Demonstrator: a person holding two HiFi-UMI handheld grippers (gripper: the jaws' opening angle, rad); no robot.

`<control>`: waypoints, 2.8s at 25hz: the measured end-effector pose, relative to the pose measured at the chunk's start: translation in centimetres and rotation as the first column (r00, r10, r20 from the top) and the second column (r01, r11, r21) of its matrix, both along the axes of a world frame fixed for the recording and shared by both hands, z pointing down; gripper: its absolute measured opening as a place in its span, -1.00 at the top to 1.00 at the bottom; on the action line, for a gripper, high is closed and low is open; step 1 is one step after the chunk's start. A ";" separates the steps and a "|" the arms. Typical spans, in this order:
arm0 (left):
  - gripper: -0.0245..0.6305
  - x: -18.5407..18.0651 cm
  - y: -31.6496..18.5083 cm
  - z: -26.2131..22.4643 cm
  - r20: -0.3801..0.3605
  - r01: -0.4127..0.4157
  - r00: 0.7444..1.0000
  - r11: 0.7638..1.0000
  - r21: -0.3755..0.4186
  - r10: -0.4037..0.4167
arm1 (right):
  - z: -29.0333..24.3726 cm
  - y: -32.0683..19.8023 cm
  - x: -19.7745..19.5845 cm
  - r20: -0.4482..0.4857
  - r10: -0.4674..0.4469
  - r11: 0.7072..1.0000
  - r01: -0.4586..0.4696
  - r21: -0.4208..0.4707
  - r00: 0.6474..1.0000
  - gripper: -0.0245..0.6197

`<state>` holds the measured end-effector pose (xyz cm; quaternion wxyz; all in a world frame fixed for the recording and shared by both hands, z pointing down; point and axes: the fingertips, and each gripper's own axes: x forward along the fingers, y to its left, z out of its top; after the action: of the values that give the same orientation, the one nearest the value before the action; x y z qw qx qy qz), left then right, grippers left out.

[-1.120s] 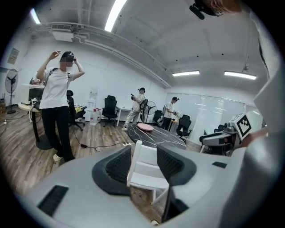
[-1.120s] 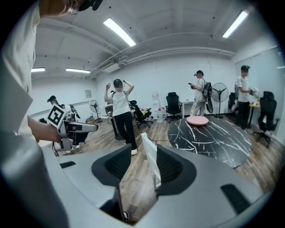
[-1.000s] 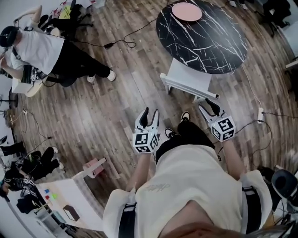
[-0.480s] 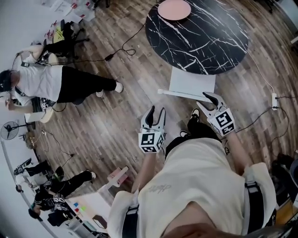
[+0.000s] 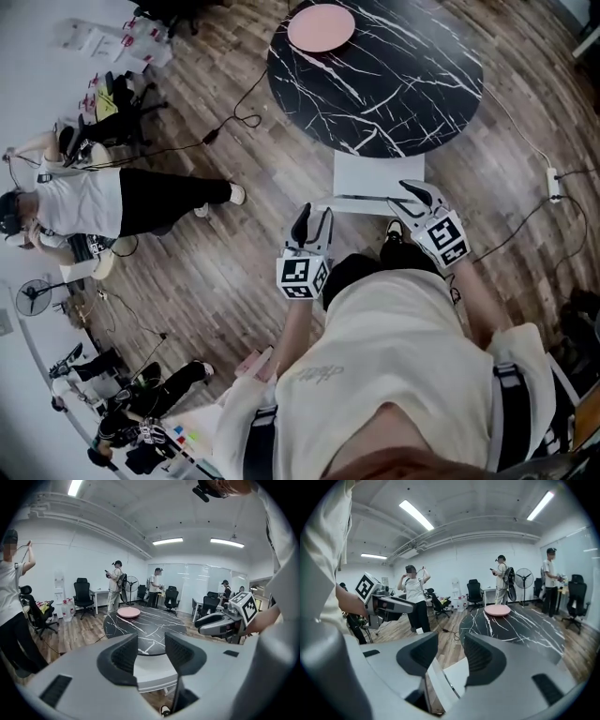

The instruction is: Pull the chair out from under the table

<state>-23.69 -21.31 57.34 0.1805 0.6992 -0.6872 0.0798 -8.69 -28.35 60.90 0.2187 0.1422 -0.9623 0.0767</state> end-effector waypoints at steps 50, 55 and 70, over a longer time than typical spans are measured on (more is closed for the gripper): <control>0.32 8.1 0.3 13.2 0.098 -0.722 0.178 0.198 -0.663 0.979 | 8.0 6.0 -4.0 -0.544 -0.368 0.914 0.402 -0.062 0.754 0.37; 0.32 8.8 0.4 14.6 0.068 -0.705 0.140 0.147 -0.694 0.988 | 10.6 7.1 -3.9 -0.621 -0.456 0.863 0.488 -0.132 0.637 0.37; 0.50 10.5 -0.2 18.8 0.034 -0.658 0.008 0.031 -0.752 0.999 | 16.0 7.1 -4.9 -0.751 -0.490 0.788 0.592 -0.166 0.443 0.45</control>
<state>-13.15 -21.52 76.13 0.0566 0.8175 -0.0346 0.5721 -13.56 -21.23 76.86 0.6056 -0.1415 -0.7734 -0.1231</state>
